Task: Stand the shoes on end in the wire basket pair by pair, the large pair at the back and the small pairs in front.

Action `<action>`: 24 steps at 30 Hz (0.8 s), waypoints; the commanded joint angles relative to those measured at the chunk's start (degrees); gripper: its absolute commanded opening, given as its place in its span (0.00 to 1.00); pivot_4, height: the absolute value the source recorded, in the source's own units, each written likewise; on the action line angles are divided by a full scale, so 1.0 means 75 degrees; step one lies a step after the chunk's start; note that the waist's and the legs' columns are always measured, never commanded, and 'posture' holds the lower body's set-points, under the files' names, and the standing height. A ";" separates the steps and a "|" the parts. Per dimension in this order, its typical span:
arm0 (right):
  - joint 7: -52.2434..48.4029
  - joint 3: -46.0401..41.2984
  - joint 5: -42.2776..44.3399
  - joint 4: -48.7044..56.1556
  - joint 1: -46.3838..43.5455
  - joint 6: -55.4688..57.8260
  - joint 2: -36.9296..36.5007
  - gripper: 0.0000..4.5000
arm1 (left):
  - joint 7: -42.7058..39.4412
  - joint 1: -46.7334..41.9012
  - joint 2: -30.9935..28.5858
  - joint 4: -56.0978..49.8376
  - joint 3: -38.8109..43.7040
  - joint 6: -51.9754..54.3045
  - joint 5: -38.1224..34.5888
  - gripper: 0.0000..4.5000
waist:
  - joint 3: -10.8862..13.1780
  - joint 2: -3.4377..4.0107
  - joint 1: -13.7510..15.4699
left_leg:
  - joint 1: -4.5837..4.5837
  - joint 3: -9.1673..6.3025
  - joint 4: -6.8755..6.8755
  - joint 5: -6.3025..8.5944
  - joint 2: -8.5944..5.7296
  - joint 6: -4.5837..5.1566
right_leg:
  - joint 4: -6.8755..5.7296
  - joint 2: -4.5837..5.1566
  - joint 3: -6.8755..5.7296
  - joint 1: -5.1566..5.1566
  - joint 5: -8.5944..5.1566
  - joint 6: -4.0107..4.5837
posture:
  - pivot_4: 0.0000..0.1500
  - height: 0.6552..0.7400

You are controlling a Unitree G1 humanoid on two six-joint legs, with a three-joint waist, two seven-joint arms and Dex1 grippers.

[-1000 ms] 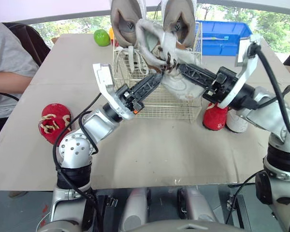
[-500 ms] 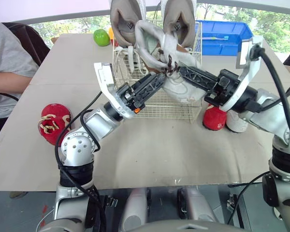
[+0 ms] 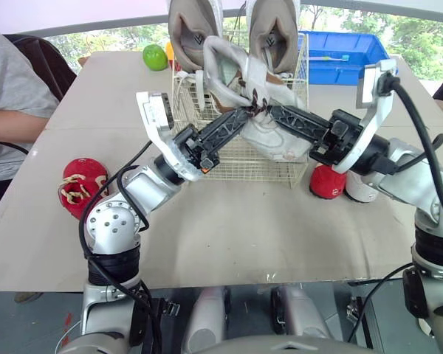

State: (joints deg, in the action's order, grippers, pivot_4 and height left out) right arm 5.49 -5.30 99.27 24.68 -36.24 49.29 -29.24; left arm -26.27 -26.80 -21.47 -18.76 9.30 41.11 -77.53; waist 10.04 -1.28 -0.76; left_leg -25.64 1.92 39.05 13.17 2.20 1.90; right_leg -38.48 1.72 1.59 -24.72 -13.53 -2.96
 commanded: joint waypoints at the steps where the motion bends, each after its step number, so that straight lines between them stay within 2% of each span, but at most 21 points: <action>1: -0.0258 0.0047 0.0056 0.0161 -0.0135 -0.0077 -0.0014 0.02 | -0.0200 -0.0123 -0.0040 -0.0135 0.0309 -0.0110 -0.0129 0.26 | 0.0000 0.0000 -0.0001 | 0.0000 0.0000 0.0000 0.0000 0.0000 0.0000 | 0.0000 0.0000 0.0000 0.0000 0.0000 0.0000 | 1.00 1.00; 3: -0.0298 0.0054 0.0041 0.0163 -0.0149 -0.0096 -0.0031 0.02 | -0.0225 -0.0094 -0.0064 -0.0166 0.0304 -0.0094 -0.0099 0.08 | 0.0000 0.0000 -0.0001 | 0.0000 0.0000 0.0000 0.0000 0.0000 0.0000 | 0.0000 0.0000 0.0000 0.0000 0.0000 0.0000 | 1.00 1.00; 6: -0.0340 0.0057 -0.0004 0.0184 -0.0127 -0.0146 -0.0045 0.02 | -0.0247 -0.0061 -0.0076 -0.0177 0.0323 -0.0125 -0.0041 0.07 | 0.0000 0.0000 0.0000 | -0.0001 -0.0001 0.0000 0.0000 0.0000 0.0000 | 0.0000 0.0000 0.0000 0.0000 0.0000 0.0000 | 1.00 1.00; 8: -0.0573 0.0022 -0.0634 0.0231 -0.0129 -0.0324 -0.0007 0.26 | -0.0185 -0.0082 -0.0158 -0.0203 0.0420 -0.0185 0.0046 0.07 | 0.0000 0.0000 -0.0001 | 0.0000 0.0000 0.0000 0.0000 0.0000 0.0000 | 0.0001 0.0000 0.0000 0.0000 0.0000 0.0000 | 1.00 1.00; 11: -0.1708 -0.0031 -0.1626 0.0795 0.0026 -0.0428 -0.0289 0.55 | -0.0304 -0.0154 -0.0546 -0.0231 0.0685 0.0001 -0.0138 0.07 | 0.0001 0.0000 0.0000 | -0.0002 -0.0001 0.0000 0.0000 0.0000 0.0000 | 0.0001 -0.0002 -0.0001 -0.0003 0.0000 0.0000 | 1.00 1.00; 14: -0.3022 0.0131 -0.3560 0.1592 0.0487 -0.0912 -0.1074 0.89 | -0.0469 -0.0528 -0.1370 0.0127 0.1090 0.0239 -0.0109 0.07 | 0.0001 0.0000 0.0016 | -0.0004 -0.0010 -0.0005 0.0000 0.0004 0.0000 | 0.0007 -0.0002 -0.0009 -0.0004 -0.0001 -0.0001 | 1.00 1.00; 15: -0.3445 0.0205 -0.4173 0.1774 0.0679 -0.1112 -0.1346 0.96 | -0.0570 -0.0674 -0.1654 0.0284 0.1159 0.0318 -0.0016 0.07 | 0.0002 -0.0001 0.0038 | -0.0008 -0.0013 -0.0005 0.0000 0.0002 0.0000 | 0.0010 -0.0002 -0.0016 -0.0004 -0.0002 -0.0001 | 1.00 1.00; 16: -0.3849 0.0250 -0.4637 0.1886 0.0876 -0.1307 -0.1564 0.99 | -0.0714 -0.0819 -0.1909 0.0426 0.1175 0.0346 0.0167 0.07 | 0.0002 -0.0001 0.0042 | -0.0011 -0.0013 -0.0005 0.0000 0.0002 0.0000 | 0.0014 -0.0002 -0.0024 -0.0003 -0.0002 -0.0001 | 1.00 1.00; 19: -0.4938 0.0085 -0.5718 0.2079 0.1613 -0.1962 -0.2157 0.99 | -0.1481 -0.1694 -0.2807 0.1204 0.1061 0.0103 0.1139 0.07 | 0.0003 -0.0003 0.0053 | -0.0011 -0.0010 -0.0005 0.0000 -0.0001 -0.0001 | 0.0034 0.0000 -0.0022 0.0003 -0.0002 -0.0001 | 1.00 1.00; 21: -0.5361 -0.0088 -0.6202 0.2048 0.1939 -0.2303 -0.2349 0.99 | -0.2244 -0.2306 -0.3336 0.1809 0.0667 -0.0396 0.2222 0.07 | 0.0004 -0.0004 0.0054 | -0.0009 0.0010 -0.0004 0.0000 -0.0003 0.0000 | 0.0047 -0.0001 -0.0020 0.0011 -0.0001 -0.0001 | 1.00 1.00; 24: -0.5600 -0.0236 -0.6427 0.1919 0.2198 -0.2487 -0.2335 0.99 | -0.3291 -0.3028 -0.3716 0.2778 -0.0119 -0.1580 0.3975 0.07 | 0.0003 -0.0002 0.0052 | -0.0004 0.0038 -0.0006 0.0000 -0.0004 0.0000 | 0.0057 -0.0001 -0.0016 0.0015 -0.0001 -0.0001 | 1.00 1.00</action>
State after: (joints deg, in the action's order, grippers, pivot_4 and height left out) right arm -35.20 -4.52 52.15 38.20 -20.00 32.86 -46.63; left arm -45.98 -47.32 -48.19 -1.02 11.08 35.39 -55.17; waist 10.06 -1.30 -0.37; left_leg -25.69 2.21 39.00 13.17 2.16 1.90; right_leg -38.02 1.70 1.47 -24.60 -13.53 -2.96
